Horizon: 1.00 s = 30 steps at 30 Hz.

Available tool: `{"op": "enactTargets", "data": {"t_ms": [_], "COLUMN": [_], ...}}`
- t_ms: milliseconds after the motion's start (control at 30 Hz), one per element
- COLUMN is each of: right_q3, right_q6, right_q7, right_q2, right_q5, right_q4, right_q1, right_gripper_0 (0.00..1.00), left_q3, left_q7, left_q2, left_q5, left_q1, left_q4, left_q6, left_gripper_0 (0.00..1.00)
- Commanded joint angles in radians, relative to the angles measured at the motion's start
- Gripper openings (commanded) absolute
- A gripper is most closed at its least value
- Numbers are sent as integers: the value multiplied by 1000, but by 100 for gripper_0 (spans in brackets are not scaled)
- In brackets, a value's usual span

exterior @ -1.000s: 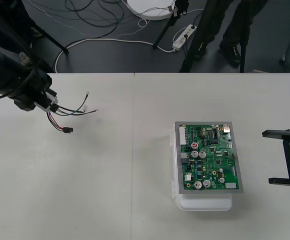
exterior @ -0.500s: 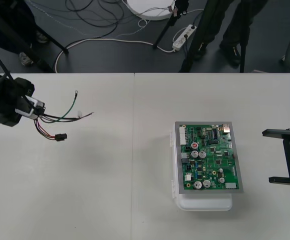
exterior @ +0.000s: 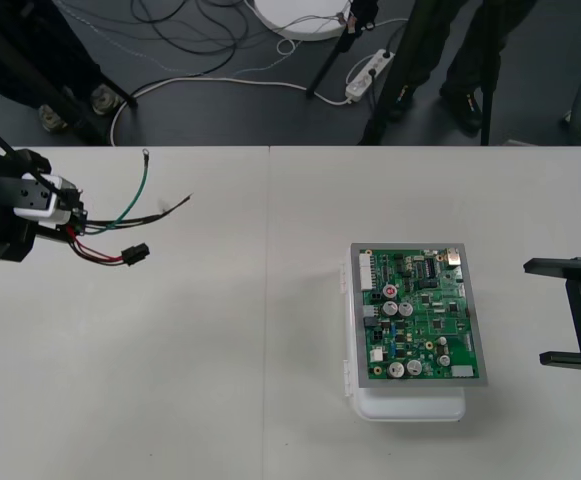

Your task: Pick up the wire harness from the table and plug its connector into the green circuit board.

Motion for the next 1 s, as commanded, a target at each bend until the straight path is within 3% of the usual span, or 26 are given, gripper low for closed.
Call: {"op": "enactTargets", "data": {"t_ms": [33,300,633,1000], "right_q3": [-29,-38,-46,-63], "right_q6": [1,1,0,-5], "right_q7": [-47,-64,-100,-135], "right_q2": [2,9,16,17], "right_q5": [5,13,16,40], "right_q4": [-3,-3,-3,-3], "right_q1": [-25,-26,-26,-25], "right_gripper_0": [100,100,100,100], "left_q3": [86,80,-26,-163], "left_q7": [232,410,670,933], "left_q2": [-110,-212,-309,-329], "left_q5": [-5,-7,41,150], "left_q1": [38,75,81,88], "left_q4": [-107,-219,-333,-386], "left_q6": [-43,-43,-43,-43], "left_gripper_0": [0,0,0,0]}}
